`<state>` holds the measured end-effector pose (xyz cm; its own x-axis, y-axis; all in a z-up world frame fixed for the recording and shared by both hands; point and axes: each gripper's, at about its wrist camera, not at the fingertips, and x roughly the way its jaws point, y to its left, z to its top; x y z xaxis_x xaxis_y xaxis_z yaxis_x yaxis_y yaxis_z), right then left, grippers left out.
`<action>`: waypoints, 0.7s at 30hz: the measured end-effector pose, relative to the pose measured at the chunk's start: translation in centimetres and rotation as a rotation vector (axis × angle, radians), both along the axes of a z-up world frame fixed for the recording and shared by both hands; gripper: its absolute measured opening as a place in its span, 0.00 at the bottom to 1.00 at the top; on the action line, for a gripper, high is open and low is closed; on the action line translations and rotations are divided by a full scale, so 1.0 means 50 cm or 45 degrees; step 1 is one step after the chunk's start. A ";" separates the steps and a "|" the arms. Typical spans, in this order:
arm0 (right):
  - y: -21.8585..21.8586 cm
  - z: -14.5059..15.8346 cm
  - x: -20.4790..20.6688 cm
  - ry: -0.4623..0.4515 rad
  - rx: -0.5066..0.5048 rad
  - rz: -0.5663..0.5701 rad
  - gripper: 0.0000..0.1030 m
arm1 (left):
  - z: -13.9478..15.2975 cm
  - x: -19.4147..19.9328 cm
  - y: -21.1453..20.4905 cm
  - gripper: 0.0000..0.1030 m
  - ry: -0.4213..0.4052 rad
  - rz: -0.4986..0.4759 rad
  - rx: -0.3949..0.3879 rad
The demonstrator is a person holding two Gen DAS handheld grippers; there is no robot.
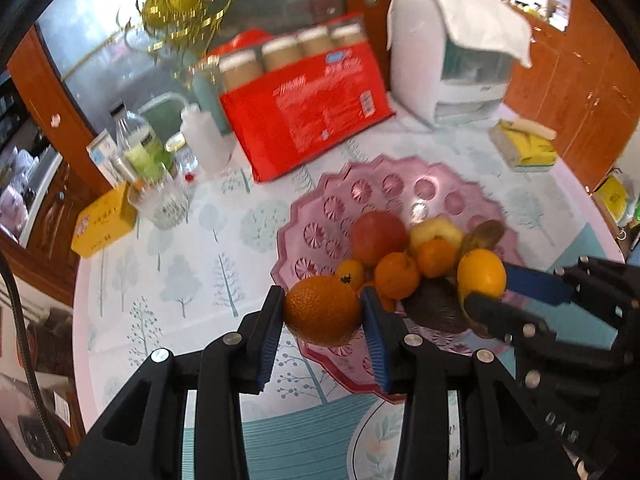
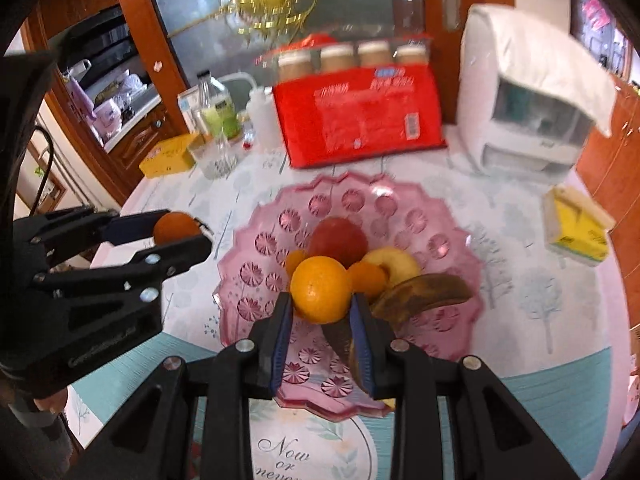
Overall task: Organize fruits
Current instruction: 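Carry both tangerines over the pink bowl and open both tools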
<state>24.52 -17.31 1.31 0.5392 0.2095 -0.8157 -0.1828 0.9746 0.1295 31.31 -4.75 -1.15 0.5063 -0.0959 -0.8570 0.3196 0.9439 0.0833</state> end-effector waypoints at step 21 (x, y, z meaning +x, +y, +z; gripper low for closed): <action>0.020 -0.116 0.019 0.136 0.022 0.036 0.29 | -0.152 0.050 -0.032 0.36 0.147 -0.025 0.055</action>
